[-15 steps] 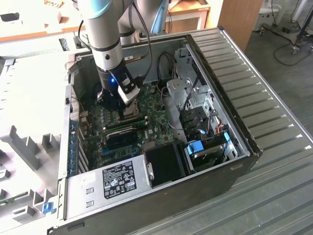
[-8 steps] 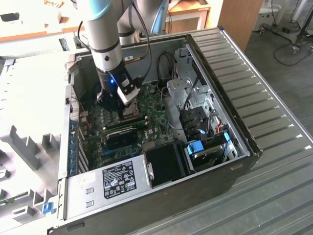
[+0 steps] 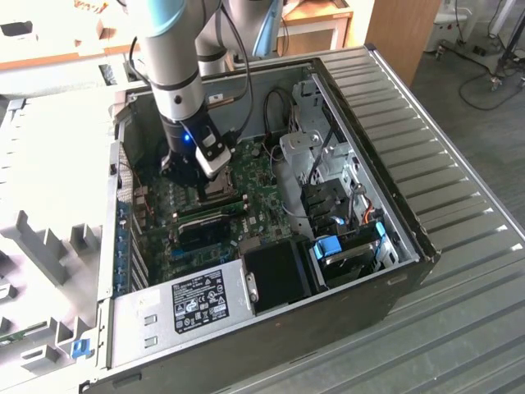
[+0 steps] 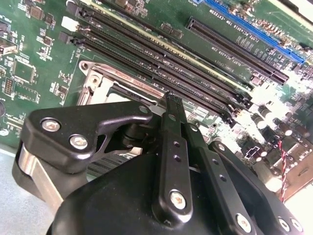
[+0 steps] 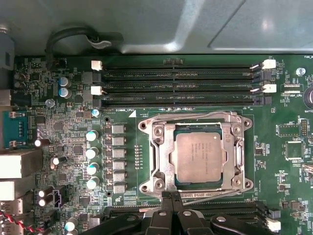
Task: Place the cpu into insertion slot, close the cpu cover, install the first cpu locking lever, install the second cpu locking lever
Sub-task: 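Install the second cpu locking lever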
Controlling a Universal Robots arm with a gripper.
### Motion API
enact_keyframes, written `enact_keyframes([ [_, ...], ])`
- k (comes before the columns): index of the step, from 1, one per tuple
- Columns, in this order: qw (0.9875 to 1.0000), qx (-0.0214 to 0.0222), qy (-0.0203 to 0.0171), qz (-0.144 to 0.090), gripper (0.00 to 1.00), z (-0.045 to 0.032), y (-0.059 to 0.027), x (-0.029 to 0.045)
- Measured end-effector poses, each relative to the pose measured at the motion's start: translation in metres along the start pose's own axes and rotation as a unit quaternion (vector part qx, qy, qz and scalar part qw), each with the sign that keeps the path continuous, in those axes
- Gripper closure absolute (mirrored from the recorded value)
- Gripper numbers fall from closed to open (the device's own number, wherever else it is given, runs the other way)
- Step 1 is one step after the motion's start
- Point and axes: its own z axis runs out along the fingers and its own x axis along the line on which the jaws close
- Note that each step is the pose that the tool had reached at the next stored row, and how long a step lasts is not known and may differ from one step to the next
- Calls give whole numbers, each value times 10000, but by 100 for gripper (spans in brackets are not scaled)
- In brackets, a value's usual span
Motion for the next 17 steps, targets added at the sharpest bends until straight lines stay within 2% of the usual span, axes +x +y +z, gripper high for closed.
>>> enact_keyframes([
  [8, 10000, -79, 3, 5, 89, 16, -1, 29],
  [17, 10000, -92, 4, 5, 89, 29, -3, 63],
])
